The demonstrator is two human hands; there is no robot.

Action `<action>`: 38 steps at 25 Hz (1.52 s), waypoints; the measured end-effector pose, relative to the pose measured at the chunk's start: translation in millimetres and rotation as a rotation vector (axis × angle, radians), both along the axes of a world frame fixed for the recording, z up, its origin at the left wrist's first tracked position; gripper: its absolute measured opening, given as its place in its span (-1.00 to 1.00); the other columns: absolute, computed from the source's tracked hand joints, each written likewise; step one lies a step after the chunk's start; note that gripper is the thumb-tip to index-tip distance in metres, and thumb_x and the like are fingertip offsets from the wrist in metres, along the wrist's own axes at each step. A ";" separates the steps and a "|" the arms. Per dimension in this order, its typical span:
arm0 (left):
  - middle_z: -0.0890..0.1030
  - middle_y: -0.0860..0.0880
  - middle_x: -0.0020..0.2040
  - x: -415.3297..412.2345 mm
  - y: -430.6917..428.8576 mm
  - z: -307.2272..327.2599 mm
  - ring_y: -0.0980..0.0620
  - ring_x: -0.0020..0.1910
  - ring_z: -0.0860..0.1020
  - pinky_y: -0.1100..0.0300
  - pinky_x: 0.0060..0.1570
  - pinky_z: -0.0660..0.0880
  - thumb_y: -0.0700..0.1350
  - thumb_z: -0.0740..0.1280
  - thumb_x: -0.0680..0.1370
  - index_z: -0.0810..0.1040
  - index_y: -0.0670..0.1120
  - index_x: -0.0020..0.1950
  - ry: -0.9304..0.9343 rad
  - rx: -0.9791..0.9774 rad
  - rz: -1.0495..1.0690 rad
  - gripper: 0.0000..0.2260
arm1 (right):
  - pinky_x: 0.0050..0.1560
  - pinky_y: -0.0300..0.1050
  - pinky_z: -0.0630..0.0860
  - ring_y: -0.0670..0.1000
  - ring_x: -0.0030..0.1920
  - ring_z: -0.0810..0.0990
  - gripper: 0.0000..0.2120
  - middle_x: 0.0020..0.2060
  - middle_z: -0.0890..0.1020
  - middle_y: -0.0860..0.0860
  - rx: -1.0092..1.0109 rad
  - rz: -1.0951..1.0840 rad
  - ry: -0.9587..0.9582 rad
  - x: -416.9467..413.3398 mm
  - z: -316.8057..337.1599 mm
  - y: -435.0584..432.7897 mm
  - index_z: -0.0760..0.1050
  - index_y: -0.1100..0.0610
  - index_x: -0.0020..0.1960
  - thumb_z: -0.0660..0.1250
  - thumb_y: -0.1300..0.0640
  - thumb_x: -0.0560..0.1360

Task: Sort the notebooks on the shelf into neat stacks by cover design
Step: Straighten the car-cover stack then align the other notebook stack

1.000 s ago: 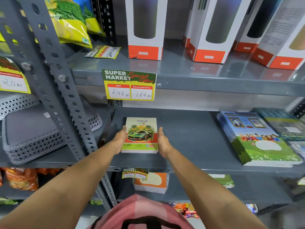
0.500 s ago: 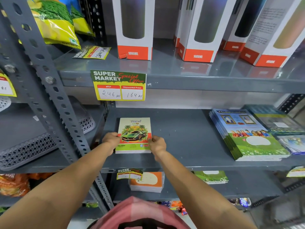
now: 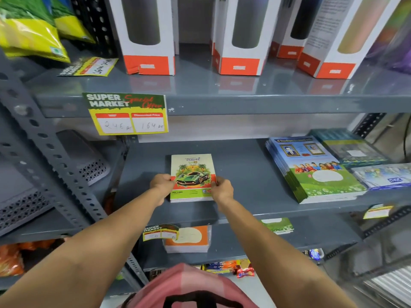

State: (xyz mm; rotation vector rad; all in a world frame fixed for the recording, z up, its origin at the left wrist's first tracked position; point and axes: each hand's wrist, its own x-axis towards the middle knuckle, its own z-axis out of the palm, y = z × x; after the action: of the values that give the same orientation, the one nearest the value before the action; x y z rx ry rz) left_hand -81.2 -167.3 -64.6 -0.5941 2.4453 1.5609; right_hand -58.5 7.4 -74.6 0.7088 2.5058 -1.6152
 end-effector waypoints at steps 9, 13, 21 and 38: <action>0.61 -0.09 -0.14 -11.8 67.8 -0.7 -0.07 -0.12 0.54 0.17 -0.12 0.44 -0.26 0.27 0.54 0.53 -0.06 -0.19 -0.037 -0.005 -0.027 -0.85 | 0.07 -0.04 0.54 0.17 0.09 0.62 -0.75 0.08 0.66 0.16 0.082 0.020 -0.025 -11.2 -3.3 69.8 0.54 0.21 0.17 0.17 0.14 0.61; 0.67 -0.24 -0.13 -27.0 73.2 5.6 -0.17 -0.20 0.64 -0.01 -0.11 0.60 -0.24 0.30 0.38 0.58 -0.27 -0.10 -0.106 0.144 0.180 -0.84 | -0.04 -0.08 0.46 0.18 0.05 0.60 -0.75 -0.01 0.64 0.18 0.078 0.086 -0.042 -17.6 11.6 77.0 0.54 0.22 0.00 0.18 0.07 0.60; 0.43 -0.26 0.38 -19.2 239.8 39.7 -0.25 0.38 0.40 -0.05 0.40 0.28 0.01 0.29 0.52 0.37 -0.22 0.37 0.160 -0.320 -0.011 -0.51 | 0.06 0.04 0.46 0.29 0.15 0.56 -0.66 0.07 0.62 0.32 0.613 0.072 0.130 -49.7 78.6 279.7 0.52 0.32 0.02 0.22 0.02 0.57; 0.53 -0.10 0.01 6.7 403.3 8.5 -0.05 -0.03 0.49 0.17 -0.07 0.39 -0.20 0.15 0.63 0.53 -0.21 0.17 -0.044 0.055 -0.248 -0.78 | 0.03 0.01 0.51 0.21 0.04 0.62 -0.65 -0.06 0.65 0.22 0.286 0.044 -0.068 -12.8 14.1 462.6 0.57 0.25 0.04 0.29 -0.04 0.54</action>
State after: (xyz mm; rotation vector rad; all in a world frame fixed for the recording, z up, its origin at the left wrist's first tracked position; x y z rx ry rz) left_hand -74.5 236.0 -56.1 -0.2994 2.3311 1.4925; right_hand -71.3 470.1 -60.5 0.7151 2.7097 -1.2099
